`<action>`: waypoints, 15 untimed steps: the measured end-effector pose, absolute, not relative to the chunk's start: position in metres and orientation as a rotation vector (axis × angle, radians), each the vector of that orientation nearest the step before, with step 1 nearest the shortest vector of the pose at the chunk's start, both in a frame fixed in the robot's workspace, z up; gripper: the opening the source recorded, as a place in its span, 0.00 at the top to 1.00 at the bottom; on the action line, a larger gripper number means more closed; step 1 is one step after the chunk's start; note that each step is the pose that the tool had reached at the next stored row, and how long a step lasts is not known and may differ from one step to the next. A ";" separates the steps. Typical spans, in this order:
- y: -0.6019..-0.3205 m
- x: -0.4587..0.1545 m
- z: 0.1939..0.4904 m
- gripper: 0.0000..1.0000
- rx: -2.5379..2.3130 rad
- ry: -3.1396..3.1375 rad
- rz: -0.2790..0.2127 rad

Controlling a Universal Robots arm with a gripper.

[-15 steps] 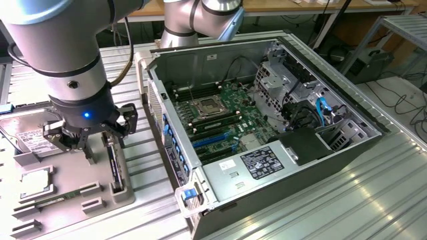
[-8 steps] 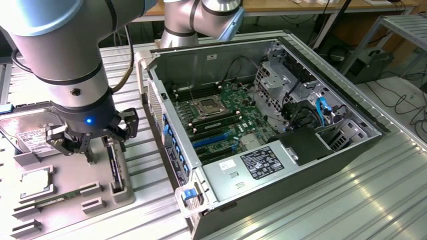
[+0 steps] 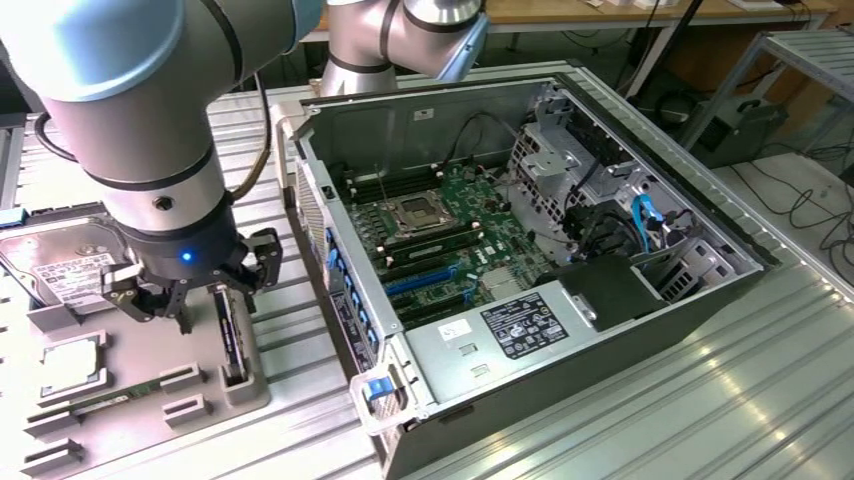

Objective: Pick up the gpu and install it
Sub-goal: 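Pick up the gpu and move the gpu toward the slot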

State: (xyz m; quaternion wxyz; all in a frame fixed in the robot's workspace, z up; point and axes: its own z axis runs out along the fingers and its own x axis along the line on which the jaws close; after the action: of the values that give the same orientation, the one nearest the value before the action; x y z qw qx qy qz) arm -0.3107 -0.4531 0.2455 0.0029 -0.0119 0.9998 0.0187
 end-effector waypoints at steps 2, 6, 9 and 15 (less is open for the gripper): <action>-0.454 -0.310 0.244 0.34 -0.037 3.136 0.058; -0.454 -0.310 0.244 0.34 -0.037 3.136 0.059; -0.455 -0.310 0.242 0.34 -0.038 3.136 0.058; -0.454 -0.308 0.231 0.34 -0.009 3.141 0.058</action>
State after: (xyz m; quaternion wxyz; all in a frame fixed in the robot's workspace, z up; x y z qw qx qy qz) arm -0.3080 -0.4539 0.2311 -0.0002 -0.0027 0.9998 0.0185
